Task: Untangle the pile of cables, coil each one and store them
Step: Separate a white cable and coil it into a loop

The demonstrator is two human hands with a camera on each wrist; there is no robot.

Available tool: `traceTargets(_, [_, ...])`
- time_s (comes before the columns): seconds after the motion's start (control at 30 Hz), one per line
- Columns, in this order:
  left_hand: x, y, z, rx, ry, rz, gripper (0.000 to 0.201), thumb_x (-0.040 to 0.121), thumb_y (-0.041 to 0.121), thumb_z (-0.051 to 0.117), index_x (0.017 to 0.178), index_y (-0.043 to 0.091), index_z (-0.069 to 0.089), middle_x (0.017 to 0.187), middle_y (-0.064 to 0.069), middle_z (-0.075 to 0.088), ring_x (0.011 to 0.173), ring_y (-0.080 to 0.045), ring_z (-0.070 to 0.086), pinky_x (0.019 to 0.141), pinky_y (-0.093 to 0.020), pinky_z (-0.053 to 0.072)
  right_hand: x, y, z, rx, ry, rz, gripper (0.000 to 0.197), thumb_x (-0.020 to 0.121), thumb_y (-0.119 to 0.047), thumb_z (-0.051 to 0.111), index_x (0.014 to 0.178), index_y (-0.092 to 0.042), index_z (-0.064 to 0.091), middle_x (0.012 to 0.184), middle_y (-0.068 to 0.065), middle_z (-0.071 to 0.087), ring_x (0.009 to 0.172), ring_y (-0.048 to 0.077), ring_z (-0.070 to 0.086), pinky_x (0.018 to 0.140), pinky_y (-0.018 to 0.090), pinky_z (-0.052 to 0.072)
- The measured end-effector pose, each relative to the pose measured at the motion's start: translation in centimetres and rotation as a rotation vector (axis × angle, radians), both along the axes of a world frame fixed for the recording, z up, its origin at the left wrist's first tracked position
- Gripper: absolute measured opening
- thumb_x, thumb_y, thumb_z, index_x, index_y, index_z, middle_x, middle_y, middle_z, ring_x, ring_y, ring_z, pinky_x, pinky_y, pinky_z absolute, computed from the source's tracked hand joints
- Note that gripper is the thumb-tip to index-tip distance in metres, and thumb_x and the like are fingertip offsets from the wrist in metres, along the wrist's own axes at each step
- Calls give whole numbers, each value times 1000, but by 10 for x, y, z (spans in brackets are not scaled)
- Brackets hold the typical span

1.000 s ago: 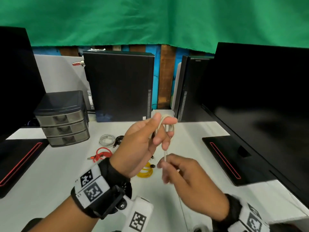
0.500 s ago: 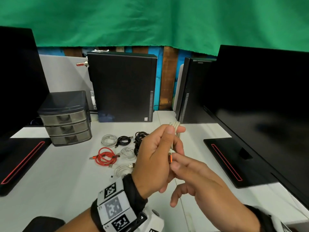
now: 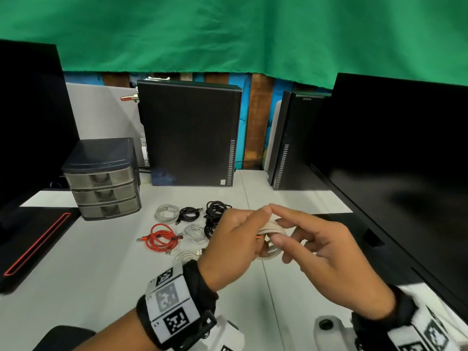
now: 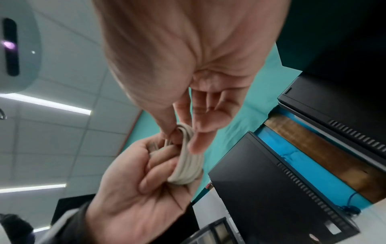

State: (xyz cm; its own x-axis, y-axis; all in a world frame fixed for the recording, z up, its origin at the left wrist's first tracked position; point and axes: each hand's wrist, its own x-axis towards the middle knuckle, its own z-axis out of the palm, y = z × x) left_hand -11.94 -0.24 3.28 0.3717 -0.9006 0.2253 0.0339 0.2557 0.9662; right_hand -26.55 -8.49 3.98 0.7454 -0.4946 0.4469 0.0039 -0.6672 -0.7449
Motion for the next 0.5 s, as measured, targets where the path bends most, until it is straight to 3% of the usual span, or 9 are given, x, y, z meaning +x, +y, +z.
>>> traceTargets(0.07, [0,-1,3,46,116,-19,58,103,27,45,47,18,57,40,1,24,38,-13,25,48,-20,35,3,-2,-2,-28,-3,37,24,93,-33,62,114,-32,71,91,-13,73,65,15,65,60,21,50])
traceTargets(0.13, [-3,-3,1,77,223,-40,54,102,33,45,52,14,54,41,0,19,37,-15,18,54,-27,39,7,-3,-8,-73,22,55,16,100,-30,53,100,-23,67,79,-18,69,66,10,62,64,13,44])
traceTargets(0.23, [-5,-6,-5,161,282,-29,48,103,37,45,63,11,52,44,-2,18,39,-17,16,58,-29,45,10,-4,-21,-204,119,-8,24,105,-35,39,87,-24,49,65,-28,56,56,6,51,54,11,32])
traceTargets(0.33, [-6,-8,-10,199,270,-21,52,103,40,43,60,14,55,46,-5,28,44,-21,36,67,-33,45,13,-5,-31,-198,81,-21,34,106,-41,31,87,-20,49,68,-23,62,57,8,56,55,14,35])
traceTargets(0.4, [-6,-9,-13,186,215,-14,56,103,46,39,62,17,63,54,-10,46,58,-22,53,77,-39,49,15,-8,-35,-210,11,-75,37,106,-44,29,85,-21,49,68,-18,61,54,9,54,52,16,37])
traceTargets(0.5, [-4,-10,-15,195,264,-79,61,97,59,33,101,11,70,90,-17,70,83,-26,70,82,-46,59,17,-13,-30,-190,-122,-218,31,106,-38,34,76,-31,41,62,-20,53,48,5,44,48,10,29])
